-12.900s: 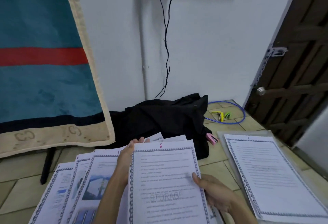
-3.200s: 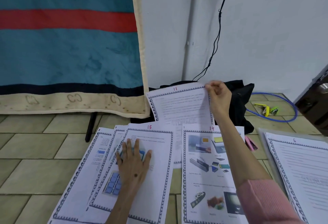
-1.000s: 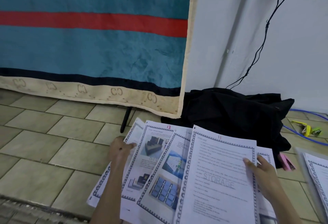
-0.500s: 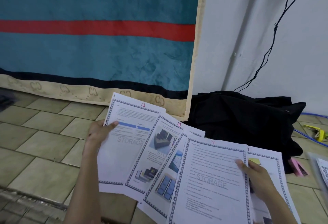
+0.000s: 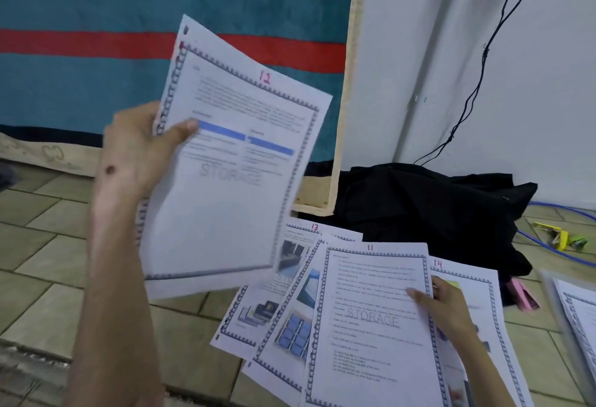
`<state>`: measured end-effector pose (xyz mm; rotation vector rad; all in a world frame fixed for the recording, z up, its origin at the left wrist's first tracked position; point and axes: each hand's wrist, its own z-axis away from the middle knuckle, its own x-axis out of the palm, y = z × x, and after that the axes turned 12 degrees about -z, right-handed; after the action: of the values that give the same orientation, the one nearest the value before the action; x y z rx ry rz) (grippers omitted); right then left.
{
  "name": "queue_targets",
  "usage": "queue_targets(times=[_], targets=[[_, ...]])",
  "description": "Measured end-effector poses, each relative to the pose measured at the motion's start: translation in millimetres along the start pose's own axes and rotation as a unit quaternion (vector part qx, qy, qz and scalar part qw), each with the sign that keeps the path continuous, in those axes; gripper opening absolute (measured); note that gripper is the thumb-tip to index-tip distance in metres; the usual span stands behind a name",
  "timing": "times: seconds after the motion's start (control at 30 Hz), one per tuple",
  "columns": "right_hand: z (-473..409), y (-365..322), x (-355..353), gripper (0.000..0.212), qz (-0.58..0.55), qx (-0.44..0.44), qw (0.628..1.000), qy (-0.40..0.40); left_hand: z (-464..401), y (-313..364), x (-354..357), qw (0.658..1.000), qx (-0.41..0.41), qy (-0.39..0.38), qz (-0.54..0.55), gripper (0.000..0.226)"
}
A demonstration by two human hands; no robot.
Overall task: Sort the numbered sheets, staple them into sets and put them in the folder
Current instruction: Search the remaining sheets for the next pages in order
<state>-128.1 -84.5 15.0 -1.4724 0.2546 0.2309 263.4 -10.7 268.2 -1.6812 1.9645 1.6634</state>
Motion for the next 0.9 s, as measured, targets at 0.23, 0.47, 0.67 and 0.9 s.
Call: queue_targets(times=[0.23,0.47,0.67,0.9], targets=[[-1.7,6.5,-2.2,0.019,-0.061,-0.004,0.998,0.009,25.4,-28.0,107.3,0.966,-0.063,-0.240,0.071,0.022],[-3.7,-29.2,-20.5,0.010,-0.118,-0.084,0.977,0.156,88.3,-93.6,188.5,0.885,-0.165,-0.411,0.141,0.039],[-23.4,-93.7,-70.4,0.012,-0.083,-0.170,0.932,0.308,93.5,-113.3,207.6,0.881,-0.207,-0.411,0.106,0.045],[-35.4,-112.5,-88.3,0.013,-0.127,-0.190,0.898,0.377,87.3,-113.6,211.1,0.868,-0.217,-0.434,0.108,0.039]])
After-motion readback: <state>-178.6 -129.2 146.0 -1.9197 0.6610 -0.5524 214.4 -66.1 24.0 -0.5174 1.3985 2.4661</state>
